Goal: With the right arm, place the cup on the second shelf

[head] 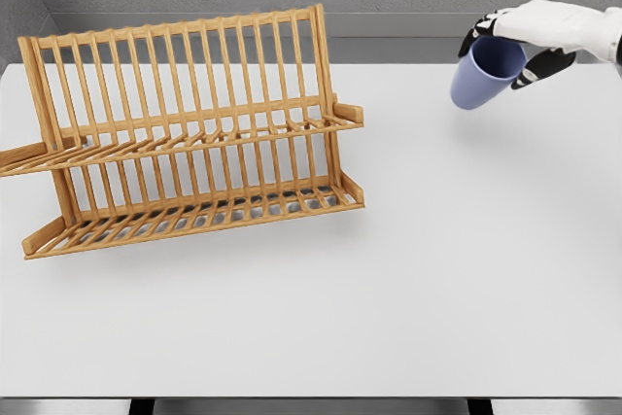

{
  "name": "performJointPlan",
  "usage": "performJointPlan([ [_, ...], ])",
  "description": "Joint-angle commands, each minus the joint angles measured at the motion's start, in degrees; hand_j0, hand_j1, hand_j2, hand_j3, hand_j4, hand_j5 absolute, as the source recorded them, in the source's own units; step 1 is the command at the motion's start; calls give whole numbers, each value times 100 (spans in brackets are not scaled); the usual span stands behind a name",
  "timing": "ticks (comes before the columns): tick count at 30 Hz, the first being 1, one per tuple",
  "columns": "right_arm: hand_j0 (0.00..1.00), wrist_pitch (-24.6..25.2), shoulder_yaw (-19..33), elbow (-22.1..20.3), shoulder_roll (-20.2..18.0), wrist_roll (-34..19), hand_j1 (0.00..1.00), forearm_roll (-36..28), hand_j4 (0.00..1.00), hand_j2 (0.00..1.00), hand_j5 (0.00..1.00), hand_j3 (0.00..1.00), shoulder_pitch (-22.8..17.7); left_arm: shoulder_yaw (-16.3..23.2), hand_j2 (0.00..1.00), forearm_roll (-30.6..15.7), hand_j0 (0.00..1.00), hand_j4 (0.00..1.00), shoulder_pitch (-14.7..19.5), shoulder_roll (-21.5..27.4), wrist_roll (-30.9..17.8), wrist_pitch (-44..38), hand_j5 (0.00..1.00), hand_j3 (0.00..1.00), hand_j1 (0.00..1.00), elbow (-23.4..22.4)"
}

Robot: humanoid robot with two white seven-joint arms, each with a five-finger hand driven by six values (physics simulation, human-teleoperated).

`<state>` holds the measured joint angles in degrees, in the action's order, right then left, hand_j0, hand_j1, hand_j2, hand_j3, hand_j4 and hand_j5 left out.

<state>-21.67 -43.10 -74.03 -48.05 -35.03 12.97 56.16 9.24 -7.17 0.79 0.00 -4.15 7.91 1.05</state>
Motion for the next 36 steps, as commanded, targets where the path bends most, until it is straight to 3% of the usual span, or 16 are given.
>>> performJointPlan([
  [1, 64, 13, 118, -164, -46, 3, 64, -22, 64, 64, 64, 64, 0, -1, 100, -3, 100, 100, 0, 0, 2, 0, 100, 100, 100, 1],
  [4, 64, 13, 127, -208, -64, 3, 64, -14, 64, 64, 64, 64, 9, -1, 100, 5, 100, 100, 0, 0, 2, 0, 100, 100, 100, 1],
  [6, 64, 13, 338, -436, -151, 3, 64, -22, 64, 64, 64, 64, -35, -1, 100, -3, 100, 100, 0, 0, 2, 0, 100, 100, 100, 1],
  [16, 64, 13, 373, -1289, -196, 3, 64, -22, 64, 64, 64, 64, -35, -1, 100, -3, 100, 100, 0, 0, 2, 0, 100, 100, 100, 1],
  [36, 64, 31, 680, -2133, -143, 3, 64, -22, 64, 64, 64, 64, 0, -1, 100, -3, 100, 100, 0, 0, 2, 0, 100, 100, 100, 1],
])
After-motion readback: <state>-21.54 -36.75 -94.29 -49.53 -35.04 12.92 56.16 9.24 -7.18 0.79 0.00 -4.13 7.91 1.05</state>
